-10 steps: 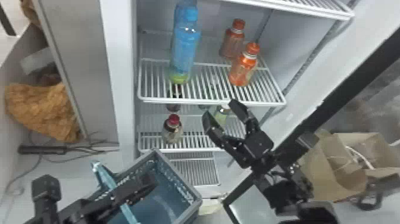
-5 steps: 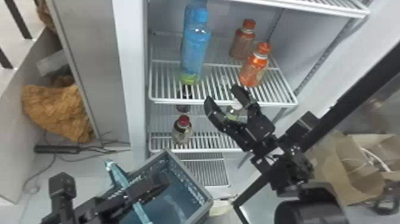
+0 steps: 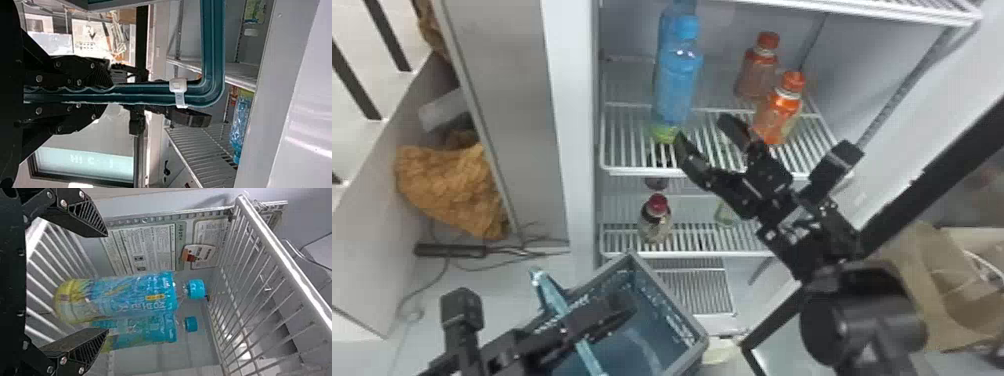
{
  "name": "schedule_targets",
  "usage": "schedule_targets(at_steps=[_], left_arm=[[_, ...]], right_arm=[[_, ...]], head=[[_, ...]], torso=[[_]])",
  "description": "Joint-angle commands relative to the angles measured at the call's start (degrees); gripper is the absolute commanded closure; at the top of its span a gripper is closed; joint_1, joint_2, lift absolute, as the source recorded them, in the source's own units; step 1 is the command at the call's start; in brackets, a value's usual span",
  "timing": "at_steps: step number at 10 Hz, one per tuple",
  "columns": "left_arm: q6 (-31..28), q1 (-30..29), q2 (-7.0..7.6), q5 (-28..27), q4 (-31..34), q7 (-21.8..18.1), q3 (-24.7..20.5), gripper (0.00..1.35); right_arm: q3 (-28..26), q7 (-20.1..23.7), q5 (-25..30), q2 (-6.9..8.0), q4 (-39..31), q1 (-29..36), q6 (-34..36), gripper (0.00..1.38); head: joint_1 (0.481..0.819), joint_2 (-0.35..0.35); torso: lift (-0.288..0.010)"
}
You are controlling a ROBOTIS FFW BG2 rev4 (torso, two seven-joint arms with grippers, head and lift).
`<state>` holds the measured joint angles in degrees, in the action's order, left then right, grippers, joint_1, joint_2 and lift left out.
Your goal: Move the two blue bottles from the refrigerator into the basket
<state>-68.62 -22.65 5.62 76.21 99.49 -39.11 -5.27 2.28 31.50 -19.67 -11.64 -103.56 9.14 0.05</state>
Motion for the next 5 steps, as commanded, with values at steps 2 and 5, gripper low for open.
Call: schedule_targets(at_steps=[2,5], left_arm=[[0.0,-0.1,0.00,0.0,0.0,0.0,0.0,1.20],[0.0,0.0,0.00,0.0,0.0,0.0,0.1,1.20]], right_arm=[[1.2,-0.5,0.4,0.39,1.4,-3.5,2.6,0.19],[3.2,-1.5,1.7,0.48,3.4,-7.6,5.7,0.20]], head=[[0.695,-0.165],[0.695,-0.145]], torso=[[-0.010],[-0.010]])
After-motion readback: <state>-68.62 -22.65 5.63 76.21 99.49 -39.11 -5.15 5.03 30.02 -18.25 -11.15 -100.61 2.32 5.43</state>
